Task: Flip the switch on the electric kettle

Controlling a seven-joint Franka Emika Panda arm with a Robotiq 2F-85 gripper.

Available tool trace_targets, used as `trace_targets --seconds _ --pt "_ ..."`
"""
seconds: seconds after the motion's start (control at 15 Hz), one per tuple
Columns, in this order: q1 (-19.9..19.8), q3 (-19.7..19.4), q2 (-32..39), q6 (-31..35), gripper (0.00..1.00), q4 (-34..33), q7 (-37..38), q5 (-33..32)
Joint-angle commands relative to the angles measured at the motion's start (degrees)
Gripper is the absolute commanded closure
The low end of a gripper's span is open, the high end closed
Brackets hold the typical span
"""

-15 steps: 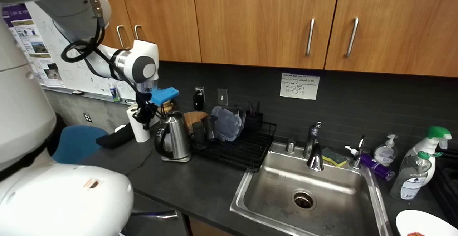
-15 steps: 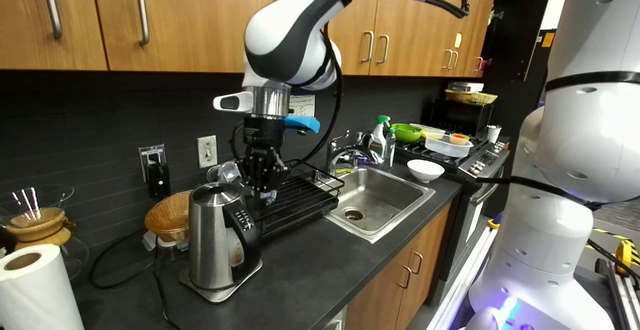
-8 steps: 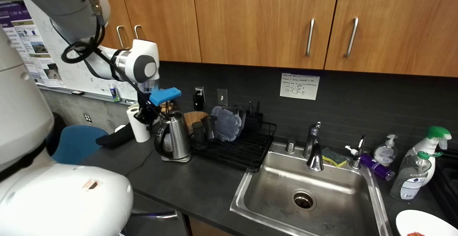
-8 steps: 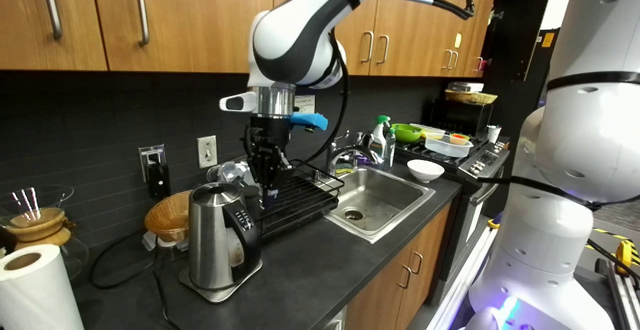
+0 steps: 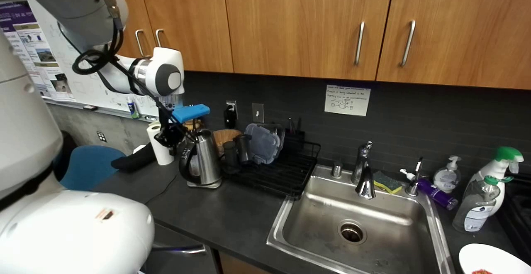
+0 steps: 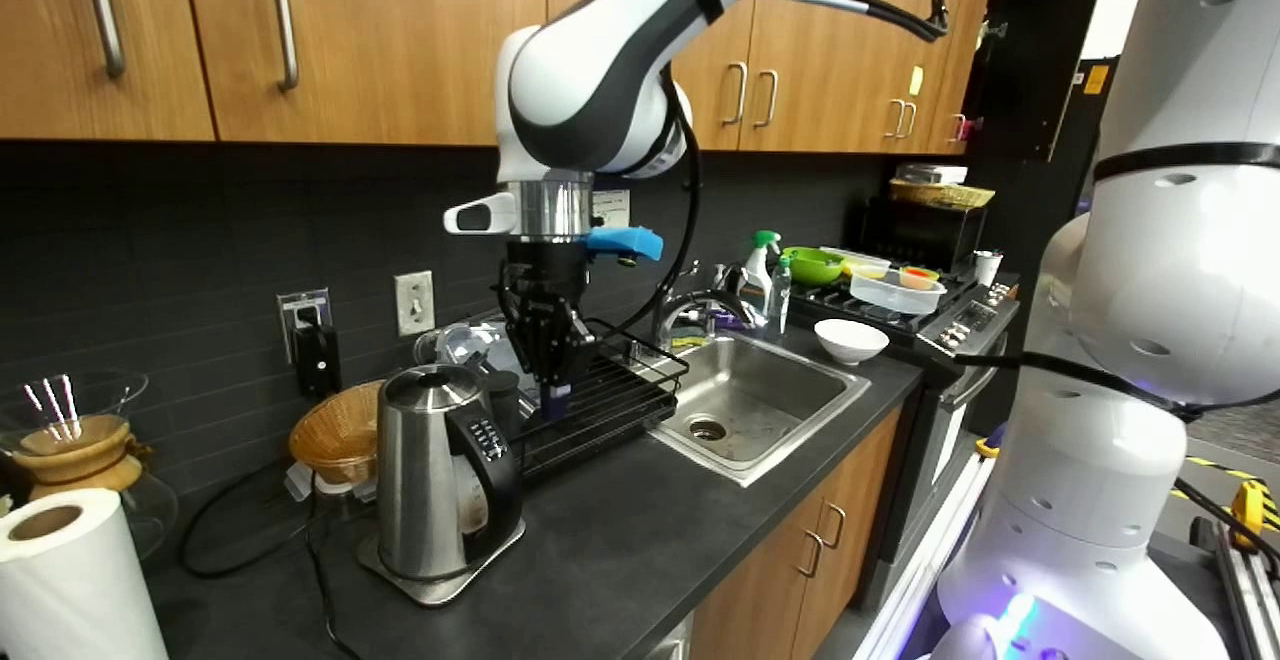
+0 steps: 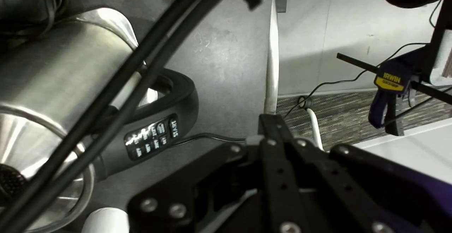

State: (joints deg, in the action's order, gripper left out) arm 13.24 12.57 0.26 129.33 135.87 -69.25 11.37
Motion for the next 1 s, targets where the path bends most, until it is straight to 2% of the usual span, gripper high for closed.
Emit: trace_targets --seconds 0.0,0.93 --pt "-0.03 0.29 0.36 -1.42 1.00 -0.53 1.08 -1.20" --pt "0.55 1.99 4.65 -3.16 1.00 -3.22 0.59 -3.27"
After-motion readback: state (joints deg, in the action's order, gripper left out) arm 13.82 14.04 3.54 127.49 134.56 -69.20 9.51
